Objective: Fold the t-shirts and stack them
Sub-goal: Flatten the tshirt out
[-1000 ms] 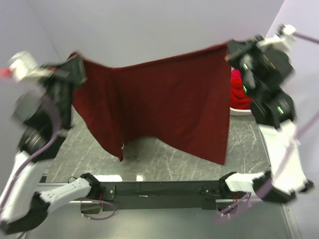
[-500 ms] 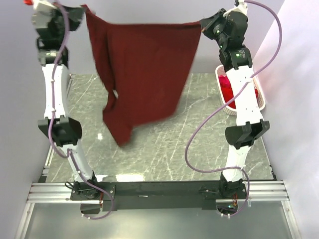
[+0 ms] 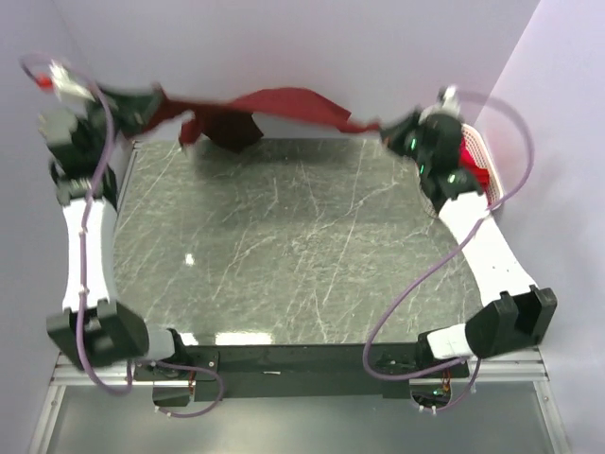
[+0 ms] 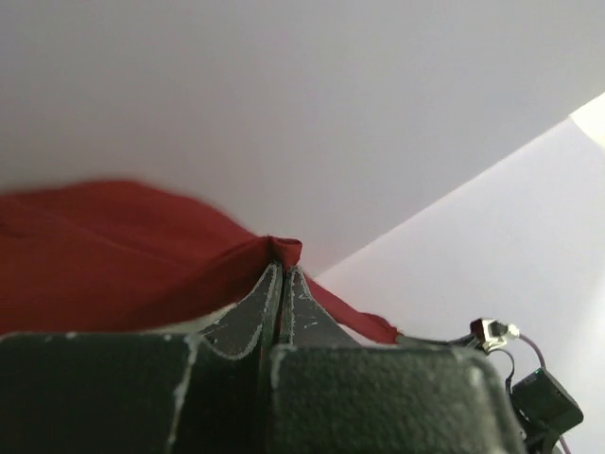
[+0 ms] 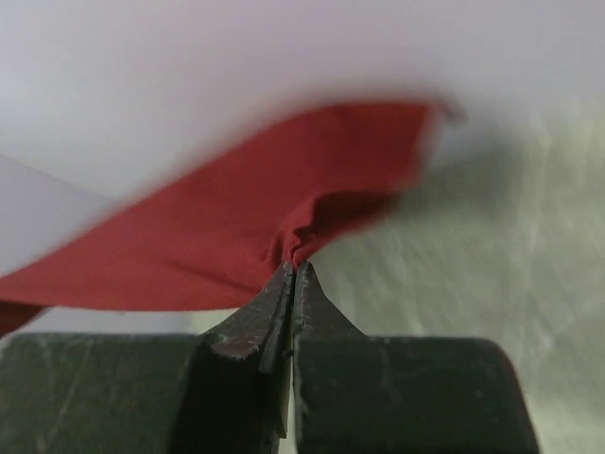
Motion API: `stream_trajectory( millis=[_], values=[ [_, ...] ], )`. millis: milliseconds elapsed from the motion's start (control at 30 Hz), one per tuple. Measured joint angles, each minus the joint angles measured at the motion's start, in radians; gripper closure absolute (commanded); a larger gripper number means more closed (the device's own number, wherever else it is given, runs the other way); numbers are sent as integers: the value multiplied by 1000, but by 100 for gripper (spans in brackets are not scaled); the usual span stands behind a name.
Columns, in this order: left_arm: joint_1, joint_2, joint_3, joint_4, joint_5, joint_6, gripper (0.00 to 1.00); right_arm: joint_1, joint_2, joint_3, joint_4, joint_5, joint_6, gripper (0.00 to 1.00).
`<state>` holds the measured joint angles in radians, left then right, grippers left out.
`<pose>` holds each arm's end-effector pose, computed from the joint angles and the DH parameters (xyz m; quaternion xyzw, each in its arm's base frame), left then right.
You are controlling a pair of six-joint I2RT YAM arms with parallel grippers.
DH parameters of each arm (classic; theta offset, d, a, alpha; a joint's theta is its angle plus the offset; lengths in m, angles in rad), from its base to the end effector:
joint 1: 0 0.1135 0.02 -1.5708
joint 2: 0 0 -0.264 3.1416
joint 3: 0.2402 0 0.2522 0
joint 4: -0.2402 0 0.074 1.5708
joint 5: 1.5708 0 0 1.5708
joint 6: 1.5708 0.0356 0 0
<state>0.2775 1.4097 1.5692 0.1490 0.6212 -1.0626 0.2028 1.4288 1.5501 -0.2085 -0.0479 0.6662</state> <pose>0.3020 0.0645 0.5035 -0.1555 0.5936 -0.4607 0.6413 0.3206 0.0677 0.4545 0.1535 0.7211 0.3003 0.6052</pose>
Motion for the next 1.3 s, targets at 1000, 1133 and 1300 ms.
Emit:
stream_trajectory(
  millis=[1000,1133,1300],
  values=[
    [-324,-528,-1130,-529,-338,71,73,-99,-191,-973,-63,39,209,100],
    [-437,-570,-1188,-544,-403,-2,52,-103,-192,-986,-63,41,211,100],
    [-439,-585,-1132,-636,-586,-19,38,-103,-199,-993,-63,43,208,88]
  ],
)
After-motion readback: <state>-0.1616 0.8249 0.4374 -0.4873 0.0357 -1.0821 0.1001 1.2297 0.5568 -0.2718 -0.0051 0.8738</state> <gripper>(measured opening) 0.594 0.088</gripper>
